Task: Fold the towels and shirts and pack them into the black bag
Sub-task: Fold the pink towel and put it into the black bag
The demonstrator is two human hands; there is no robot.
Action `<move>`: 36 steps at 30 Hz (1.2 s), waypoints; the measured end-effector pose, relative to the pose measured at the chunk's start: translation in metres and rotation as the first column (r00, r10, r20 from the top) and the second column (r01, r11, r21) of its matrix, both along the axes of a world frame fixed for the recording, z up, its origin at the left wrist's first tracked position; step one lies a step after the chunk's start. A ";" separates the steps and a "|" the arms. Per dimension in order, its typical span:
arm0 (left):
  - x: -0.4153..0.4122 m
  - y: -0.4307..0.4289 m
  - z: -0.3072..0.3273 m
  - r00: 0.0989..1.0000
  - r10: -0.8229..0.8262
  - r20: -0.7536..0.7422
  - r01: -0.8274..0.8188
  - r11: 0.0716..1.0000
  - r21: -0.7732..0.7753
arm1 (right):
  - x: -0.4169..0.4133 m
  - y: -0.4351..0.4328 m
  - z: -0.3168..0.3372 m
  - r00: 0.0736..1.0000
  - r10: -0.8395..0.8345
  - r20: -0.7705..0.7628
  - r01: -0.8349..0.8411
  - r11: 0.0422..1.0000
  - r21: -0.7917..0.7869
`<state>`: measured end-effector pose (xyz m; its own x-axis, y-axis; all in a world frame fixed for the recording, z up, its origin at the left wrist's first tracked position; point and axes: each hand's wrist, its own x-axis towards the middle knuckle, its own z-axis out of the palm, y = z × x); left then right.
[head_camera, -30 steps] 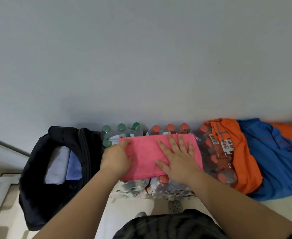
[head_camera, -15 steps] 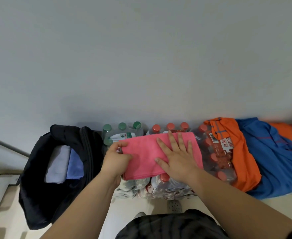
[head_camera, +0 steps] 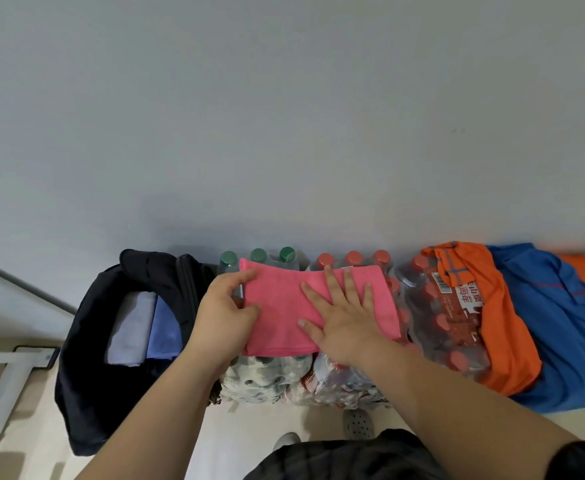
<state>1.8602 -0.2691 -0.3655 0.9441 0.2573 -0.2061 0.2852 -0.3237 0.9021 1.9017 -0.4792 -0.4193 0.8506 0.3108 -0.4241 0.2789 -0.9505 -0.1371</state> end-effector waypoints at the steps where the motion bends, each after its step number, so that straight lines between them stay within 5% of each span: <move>1: 0.000 -0.001 0.002 1.000 -0.016 0.016 0.016 1.000 0.023 | 0.001 0.003 -0.001 1.000 0.005 -0.005 -0.005 1.000 -0.005; 5: 0.002 -0.017 0.020 0.993 -0.091 0.069 0.087 0.994 0.061 | 0.004 -0.004 0.001 1.000 0.009 -0.001 -0.009 0.996 0.090; 9: 0.013 -0.052 0.040 0.970 -0.212 0.119 0.197 0.972 0.126 | 0.000 -0.040 0.004 0.993 -0.110 0.046 0.085 0.924 0.373; 13: 0.032 -0.102 0.036 0.943 -0.316 0.106 0.284 0.928 0.242 | -0.006 -0.085 0.003 0.964 -0.264 -0.021 0.212 0.723 0.658; 19: 0.056 -0.175 0.010 0.910 -0.414 -0.034 0.398 0.847 0.352 | 0.005 -0.130 0.017 0.850 -0.210 -0.483 0.525 0.269 0.807; 24: 0.060 -0.200 -0.014 0.901 -0.412 -0.132 0.426 0.793 0.436 | 0.013 -0.149 0.020 0.855 -0.126 -0.502 0.514 0.321 0.795; 33: 0.042 -0.203 -0.015 0.959 -0.270 -0.088 0.276 0.813 0.512 | 0.023 -0.159 0.016 0.892 -0.069 -0.448 0.429 0.446 0.786; 36: 0.036 -0.194 -0.016 0.960 -0.275 -0.045 0.223 0.663 0.714 | 0.024 -0.164 0.018 0.854 -0.097 -0.511 0.505 0.390 0.770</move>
<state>1.8965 -0.4636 -0.3812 0.9985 0.0549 -0.0027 0.0517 -0.9212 0.3858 1.9253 -0.6435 -0.4008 0.8303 0.4274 -0.3576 -0.2589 -0.2723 -0.9267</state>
